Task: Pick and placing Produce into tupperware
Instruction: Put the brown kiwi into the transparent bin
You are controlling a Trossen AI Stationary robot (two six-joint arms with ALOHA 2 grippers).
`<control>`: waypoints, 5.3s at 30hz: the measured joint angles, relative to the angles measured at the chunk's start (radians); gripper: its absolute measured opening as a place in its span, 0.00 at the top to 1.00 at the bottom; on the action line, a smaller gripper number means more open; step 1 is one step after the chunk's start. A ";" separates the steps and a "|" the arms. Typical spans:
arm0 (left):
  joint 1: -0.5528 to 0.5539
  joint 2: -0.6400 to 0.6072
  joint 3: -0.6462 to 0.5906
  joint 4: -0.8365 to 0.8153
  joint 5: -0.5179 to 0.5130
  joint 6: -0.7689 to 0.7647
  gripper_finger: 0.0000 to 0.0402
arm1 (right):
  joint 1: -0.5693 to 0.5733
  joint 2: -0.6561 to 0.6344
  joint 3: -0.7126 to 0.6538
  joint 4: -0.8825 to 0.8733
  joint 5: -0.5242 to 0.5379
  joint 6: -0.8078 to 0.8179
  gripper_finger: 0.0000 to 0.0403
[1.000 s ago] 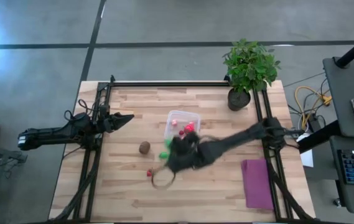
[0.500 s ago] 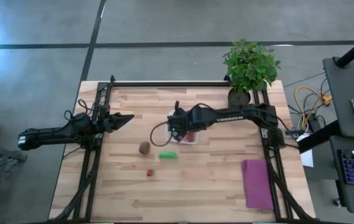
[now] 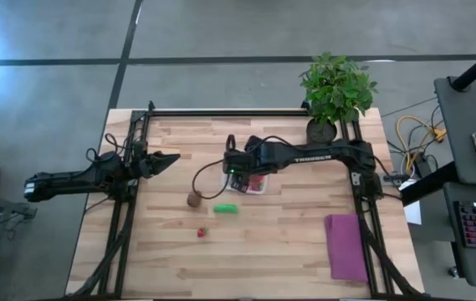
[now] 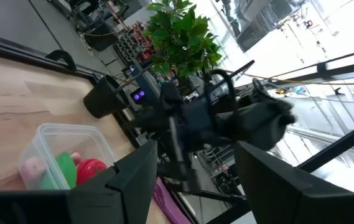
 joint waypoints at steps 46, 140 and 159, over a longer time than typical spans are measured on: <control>0.000 0.112 0.118 -0.510 0.281 0.236 0.50 | 0.204 -0.181 0.081 -0.321 0.002 0.514 0.31; -0.126 0.862 0.663 -1.008 0.149 0.169 0.52 | 0.358 -0.327 -0.390 -0.525 0.204 0.855 0.34; -0.251 1.055 0.681 -0.949 0.123 1.067 0.40 | 0.358 -0.364 -0.391 -0.517 0.184 0.877 0.34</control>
